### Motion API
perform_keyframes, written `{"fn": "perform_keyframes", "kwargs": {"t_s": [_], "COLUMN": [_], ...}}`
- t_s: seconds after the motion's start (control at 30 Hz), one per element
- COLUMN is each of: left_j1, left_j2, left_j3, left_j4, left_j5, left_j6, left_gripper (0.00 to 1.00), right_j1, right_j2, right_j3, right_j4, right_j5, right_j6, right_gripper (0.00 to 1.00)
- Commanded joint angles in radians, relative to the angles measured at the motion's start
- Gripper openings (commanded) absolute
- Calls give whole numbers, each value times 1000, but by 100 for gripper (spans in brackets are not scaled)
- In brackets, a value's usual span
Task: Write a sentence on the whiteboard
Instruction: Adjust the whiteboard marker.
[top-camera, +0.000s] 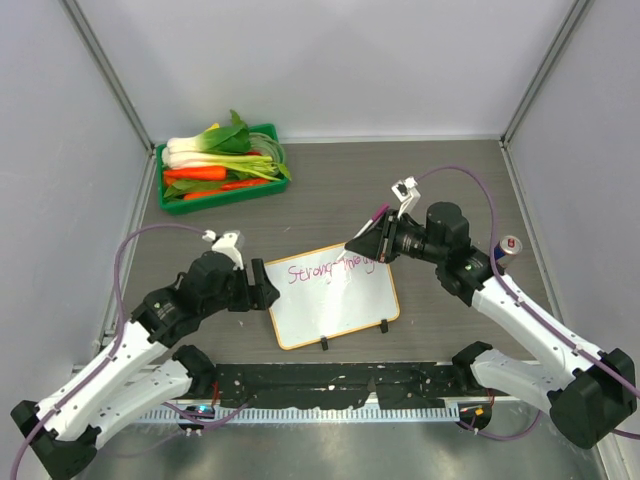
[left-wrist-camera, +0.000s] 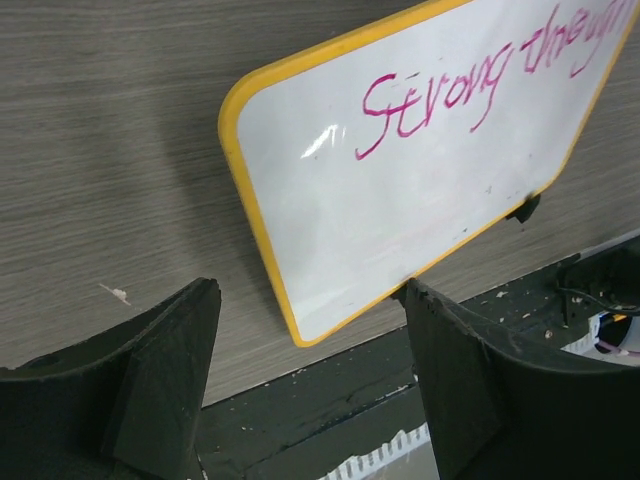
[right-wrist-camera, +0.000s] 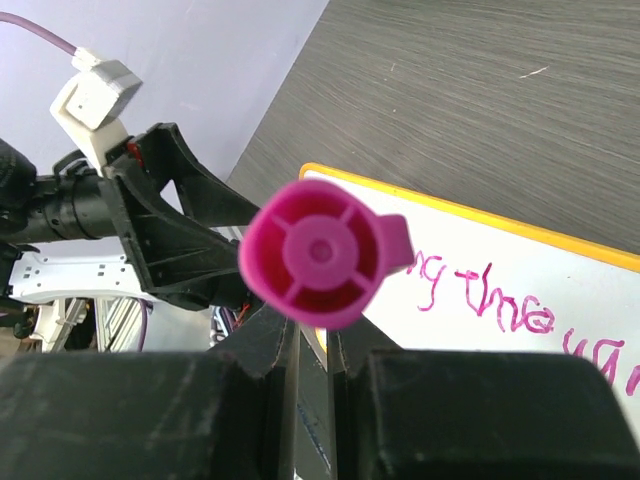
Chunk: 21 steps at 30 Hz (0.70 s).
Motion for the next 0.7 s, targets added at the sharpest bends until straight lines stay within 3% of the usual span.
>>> {"fn": "perform_keyframes", "kwargs": {"t_s": [0.0, 0.1, 0.4, 0.67], "left_j1": [27, 82, 314, 340], "left_j2": [9, 9, 18, 149], "left_j3": [-52, -105, -328, -437], "left_j4": [69, 166, 603, 895], "left_j5": [-16, 68, 554, 641], "left_j6": [-29, -24, -72, -87], "left_gripper": [77, 77, 77, 63], "right_j1": [-2, -2, -3, -3], "right_j2": [-4, -9, -19, -19], "right_j3": [0, -6, -26, -28], "right_j4": [30, 30, 31, 36], "right_j5": [13, 15, 15, 15], "right_j6": [-24, -27, -27, -27], "right_gripper": [1, 1, 1, 1]}}
